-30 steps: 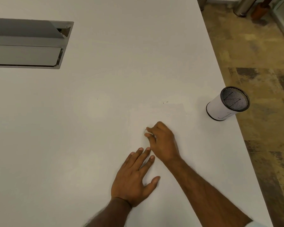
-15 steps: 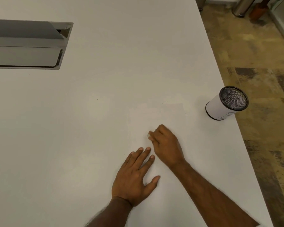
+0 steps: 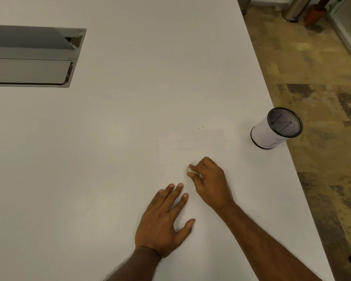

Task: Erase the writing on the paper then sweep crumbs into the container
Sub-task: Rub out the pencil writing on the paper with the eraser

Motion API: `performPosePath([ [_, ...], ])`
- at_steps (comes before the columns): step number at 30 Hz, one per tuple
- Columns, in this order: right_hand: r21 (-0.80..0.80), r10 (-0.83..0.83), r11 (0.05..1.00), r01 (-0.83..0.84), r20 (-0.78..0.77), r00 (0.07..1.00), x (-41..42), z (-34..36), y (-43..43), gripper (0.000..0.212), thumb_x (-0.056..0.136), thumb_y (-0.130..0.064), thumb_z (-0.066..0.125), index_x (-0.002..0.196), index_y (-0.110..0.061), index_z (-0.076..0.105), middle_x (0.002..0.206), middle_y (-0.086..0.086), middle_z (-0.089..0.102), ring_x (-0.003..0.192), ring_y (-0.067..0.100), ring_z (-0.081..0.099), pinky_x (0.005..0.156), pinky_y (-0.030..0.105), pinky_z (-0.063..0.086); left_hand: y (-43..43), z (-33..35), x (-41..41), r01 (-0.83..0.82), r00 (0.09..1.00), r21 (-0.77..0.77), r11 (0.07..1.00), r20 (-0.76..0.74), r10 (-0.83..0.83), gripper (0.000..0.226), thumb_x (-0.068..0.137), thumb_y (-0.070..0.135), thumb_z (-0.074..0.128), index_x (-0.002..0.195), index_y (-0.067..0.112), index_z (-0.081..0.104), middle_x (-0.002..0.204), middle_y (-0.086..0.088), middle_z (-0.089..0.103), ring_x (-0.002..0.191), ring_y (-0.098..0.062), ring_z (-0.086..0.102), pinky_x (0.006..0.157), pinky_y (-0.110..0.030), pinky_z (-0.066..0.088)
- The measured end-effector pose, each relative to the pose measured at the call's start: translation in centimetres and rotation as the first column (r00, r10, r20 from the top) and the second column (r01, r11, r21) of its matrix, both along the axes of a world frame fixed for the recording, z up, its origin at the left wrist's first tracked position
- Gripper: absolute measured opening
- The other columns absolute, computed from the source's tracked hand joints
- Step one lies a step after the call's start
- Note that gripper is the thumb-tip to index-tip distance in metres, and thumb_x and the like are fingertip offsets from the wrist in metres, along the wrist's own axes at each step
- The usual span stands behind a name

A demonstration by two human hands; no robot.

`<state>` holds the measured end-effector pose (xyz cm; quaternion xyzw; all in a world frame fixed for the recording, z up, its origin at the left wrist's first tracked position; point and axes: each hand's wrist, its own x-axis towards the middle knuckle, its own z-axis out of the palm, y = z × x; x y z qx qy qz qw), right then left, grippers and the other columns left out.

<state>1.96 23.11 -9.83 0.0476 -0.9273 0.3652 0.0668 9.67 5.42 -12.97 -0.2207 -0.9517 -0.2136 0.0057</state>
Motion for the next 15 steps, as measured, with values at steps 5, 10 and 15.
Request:
performPosePath([
  [5,0.066,-0.094,0.993,0.1,-0.081,0.992,-4.0,0.0,0.7,0.009,0.086,-0.007,0.067,0.092,-0.001,0.07,0.079,0.006,0.056,0.069,0.014,0.055,0.061,0.03,0.053,0.0,0.1,0.0,-0.009,1.0,-0.008,1.0,0.002,0.009,0.062,0.096,0.064,0.044,0.141,0.024,0.058,0.156,0.003,0.041,0.145,-0.016,0.036,0.113,-0.038,0.032],
  [10,-0.085,-0.224,0.971,0.224,0.0,0.974,-3.9,0.7,1.0,0.008,0.083,-0.012,0.072,0.087,-0.005,0.071,0.08,0.002,0.063,0.07,0.004,0.056,0.069,0.022,0.051,0.0,0.3,0.0,-0.009,1.0,-0.004,1.0,0.017,0.01,0.063,0.097,0.065,0.041,0.142,0.024,0.057,0.157,0.004,0.041,0.145,-0.015,0.036,0.114,-0.038,0.032],
  [15,-0.023,0.022,0.999,-0.022,0.014,1.0,1.0,0.2,0.3,0.013,0.086,-0.011,0.069,0.098,-0.005,0.071,0.086,0.0,0.06,0.079,0.008,0.06,0.072,0.025,0.054,-0.1,0.2,0.0,-0.001,1.0,-0.012,1.0,0.026,0.002,0.063,0.095,0.064,0.046,0.143,0.024,0.055,0.158,0.004,0.039,0.147,-0.014,0.031,0.116,-0.036,0.027],
])
